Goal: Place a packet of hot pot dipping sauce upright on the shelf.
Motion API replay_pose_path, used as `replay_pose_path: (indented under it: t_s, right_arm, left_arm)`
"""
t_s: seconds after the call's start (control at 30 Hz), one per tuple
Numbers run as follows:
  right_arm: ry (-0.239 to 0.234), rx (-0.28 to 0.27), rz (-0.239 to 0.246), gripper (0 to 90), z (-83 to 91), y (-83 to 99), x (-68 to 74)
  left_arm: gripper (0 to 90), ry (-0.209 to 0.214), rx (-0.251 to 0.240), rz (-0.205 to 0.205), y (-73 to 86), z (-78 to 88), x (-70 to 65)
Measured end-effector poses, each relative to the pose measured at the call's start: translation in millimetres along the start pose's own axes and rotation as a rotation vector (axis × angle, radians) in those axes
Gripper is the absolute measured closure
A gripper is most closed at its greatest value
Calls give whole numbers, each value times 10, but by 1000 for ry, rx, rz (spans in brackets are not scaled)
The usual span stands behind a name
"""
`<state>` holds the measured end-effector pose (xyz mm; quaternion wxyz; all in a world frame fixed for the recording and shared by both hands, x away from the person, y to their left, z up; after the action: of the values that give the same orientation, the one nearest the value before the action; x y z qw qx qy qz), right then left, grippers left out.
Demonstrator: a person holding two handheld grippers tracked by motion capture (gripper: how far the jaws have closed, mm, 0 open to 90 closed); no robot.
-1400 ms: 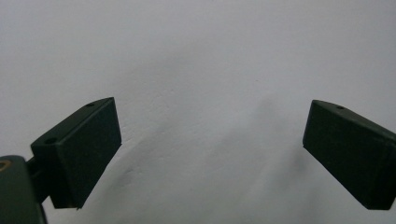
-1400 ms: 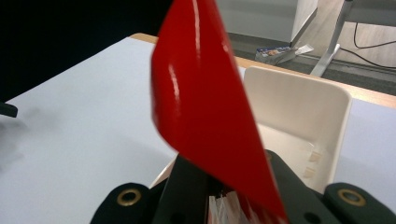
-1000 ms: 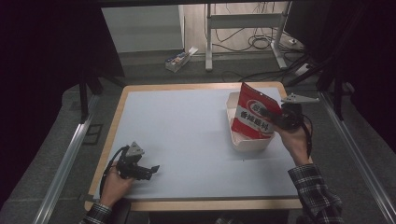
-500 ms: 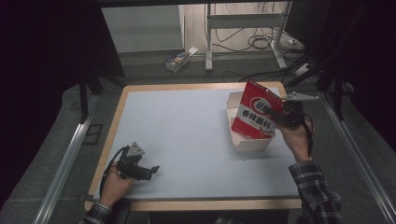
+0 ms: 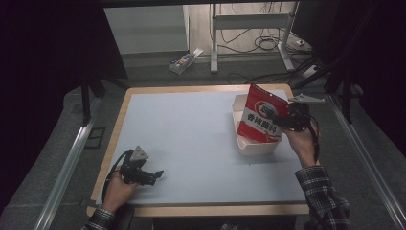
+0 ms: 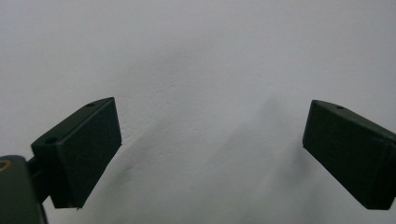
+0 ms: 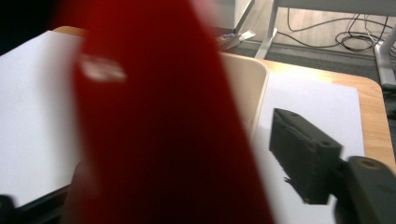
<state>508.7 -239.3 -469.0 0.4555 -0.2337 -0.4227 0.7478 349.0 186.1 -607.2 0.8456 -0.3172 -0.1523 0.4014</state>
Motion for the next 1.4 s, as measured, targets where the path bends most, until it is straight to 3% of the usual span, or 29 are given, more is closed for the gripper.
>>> replay_pose_path:
  t_s: [0.3, 0.5, 1.4]
  right_arm:
    - [-39, 3, -13, 186, 59, 17, 59]
    - [-43, 5, 12, 134, 112, 37, 109]
    - [-61, 35, 83, 91, 390, 224, 278]
  left_arm:
    - [46, -1, 1, -1, 2, -1, 1]
    - [46, -2, 0, -1, 1, -1, -2]
    - [42, 24, -47, 6, -53, 48, -21]
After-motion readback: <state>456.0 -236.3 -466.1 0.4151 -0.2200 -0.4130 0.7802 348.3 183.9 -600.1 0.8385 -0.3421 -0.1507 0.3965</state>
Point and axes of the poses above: each handheld gripper's, and its own axes: z roughly backward along the jaws, y roughly out of its underside, x roughly to its left, the point moved 10 cm from there along -z, roughly forward along the jaws, and after that the axes turned 2 degrees about x, right-handed, at the moved point
